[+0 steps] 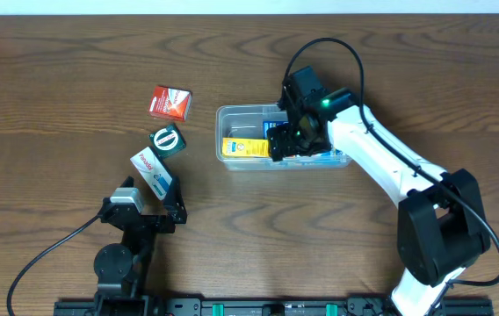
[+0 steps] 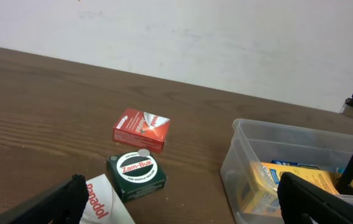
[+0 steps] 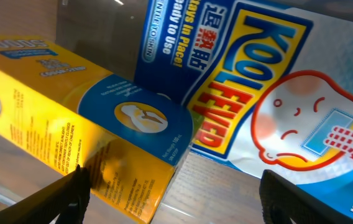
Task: Pack container
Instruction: 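Lower the yellow box beside the blue box and release it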
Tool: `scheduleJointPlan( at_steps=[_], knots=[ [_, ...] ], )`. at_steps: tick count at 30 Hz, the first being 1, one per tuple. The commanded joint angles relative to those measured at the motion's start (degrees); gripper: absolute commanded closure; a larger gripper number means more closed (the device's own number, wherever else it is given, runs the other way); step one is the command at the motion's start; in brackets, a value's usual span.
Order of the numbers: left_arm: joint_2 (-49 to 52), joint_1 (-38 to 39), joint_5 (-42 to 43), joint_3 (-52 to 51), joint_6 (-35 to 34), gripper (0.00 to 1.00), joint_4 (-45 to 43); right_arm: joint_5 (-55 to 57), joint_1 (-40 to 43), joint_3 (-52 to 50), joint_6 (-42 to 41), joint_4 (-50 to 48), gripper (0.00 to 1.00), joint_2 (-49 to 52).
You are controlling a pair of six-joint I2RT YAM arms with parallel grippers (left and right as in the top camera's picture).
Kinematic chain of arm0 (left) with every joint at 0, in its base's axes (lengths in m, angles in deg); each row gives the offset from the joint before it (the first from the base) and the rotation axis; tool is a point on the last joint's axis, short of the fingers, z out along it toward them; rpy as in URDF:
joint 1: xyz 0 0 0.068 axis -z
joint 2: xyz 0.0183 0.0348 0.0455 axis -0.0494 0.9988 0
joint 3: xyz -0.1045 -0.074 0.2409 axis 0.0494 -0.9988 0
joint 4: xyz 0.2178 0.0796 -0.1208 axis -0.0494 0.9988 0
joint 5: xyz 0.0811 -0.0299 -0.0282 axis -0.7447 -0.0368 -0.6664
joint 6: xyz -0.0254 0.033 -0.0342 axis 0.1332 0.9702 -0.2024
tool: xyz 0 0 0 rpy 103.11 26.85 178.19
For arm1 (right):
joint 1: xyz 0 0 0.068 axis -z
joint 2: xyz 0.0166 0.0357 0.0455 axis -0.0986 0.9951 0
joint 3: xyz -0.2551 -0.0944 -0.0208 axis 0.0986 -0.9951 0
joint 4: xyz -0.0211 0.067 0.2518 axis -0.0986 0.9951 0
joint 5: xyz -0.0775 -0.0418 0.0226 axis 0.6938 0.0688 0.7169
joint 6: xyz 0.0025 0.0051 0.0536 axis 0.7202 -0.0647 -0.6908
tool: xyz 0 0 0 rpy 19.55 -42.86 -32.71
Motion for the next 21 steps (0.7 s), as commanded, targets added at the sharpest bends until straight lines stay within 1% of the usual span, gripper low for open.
scheduleJointPlan(
  at_steps=[1, 7, 21],
  knots=[
    [0.0, -0.2, 1.1, -1.0, 0.6, 0.02, 1.9, 4.1, 1.2, 0.0, -0.8, 1.0, 0.16, 1.6],
    [0.0, -0.2, 1.1, -1.0, 0.6, 0.02, 1.9, 8.6, 2.7, 0.0, -0.8, 3.2, 0.14, 1.6],
    [0.0, -0.2, 1.2, -1.0, 0.6, 0.02, 1.9, 13.4, 5.0, 0.0, -0.5, 5.4, 0.15, 1.6]
  ],
)
